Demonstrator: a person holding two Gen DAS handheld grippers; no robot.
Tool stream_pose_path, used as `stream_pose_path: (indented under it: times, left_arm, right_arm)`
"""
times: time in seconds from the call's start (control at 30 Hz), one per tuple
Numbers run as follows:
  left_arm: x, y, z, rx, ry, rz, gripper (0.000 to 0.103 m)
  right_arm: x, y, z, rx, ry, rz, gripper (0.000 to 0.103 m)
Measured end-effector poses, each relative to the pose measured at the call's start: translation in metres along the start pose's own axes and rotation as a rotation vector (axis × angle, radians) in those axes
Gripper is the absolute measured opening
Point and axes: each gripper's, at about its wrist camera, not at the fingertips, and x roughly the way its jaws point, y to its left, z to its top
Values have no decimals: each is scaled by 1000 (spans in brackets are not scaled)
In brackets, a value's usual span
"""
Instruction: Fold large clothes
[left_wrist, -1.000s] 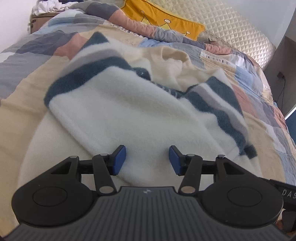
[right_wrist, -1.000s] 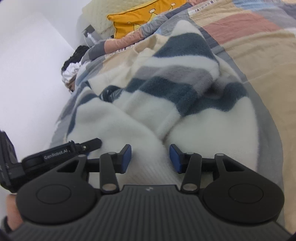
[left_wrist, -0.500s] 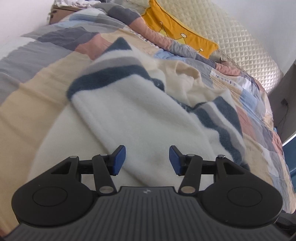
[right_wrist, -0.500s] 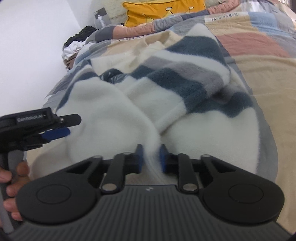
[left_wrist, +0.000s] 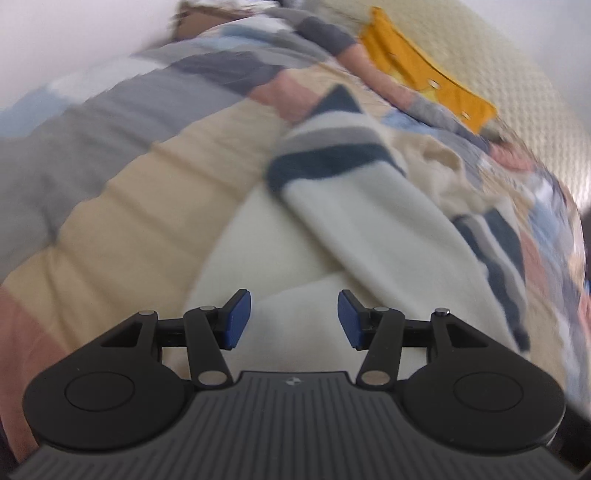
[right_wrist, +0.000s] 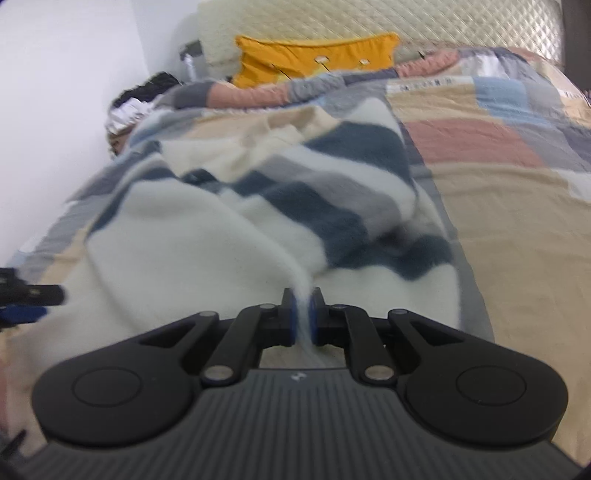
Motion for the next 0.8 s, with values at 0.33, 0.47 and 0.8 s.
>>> stream_pose_path:
  times: [0.33,0.47,0.8]
  left_arm:
    - [-14,75,5,-349,92,-63,58]
    - [-22,86,1,-409,66,-24,58]
    - [-28,69,-8,-300,127,18,58]
  right_arm:
    - [-27,-22,-2,237,51,114,33]
    - [-52,-36,-10,336,32,131,63]
    - [-72,-39,-29,368,123,38,73]
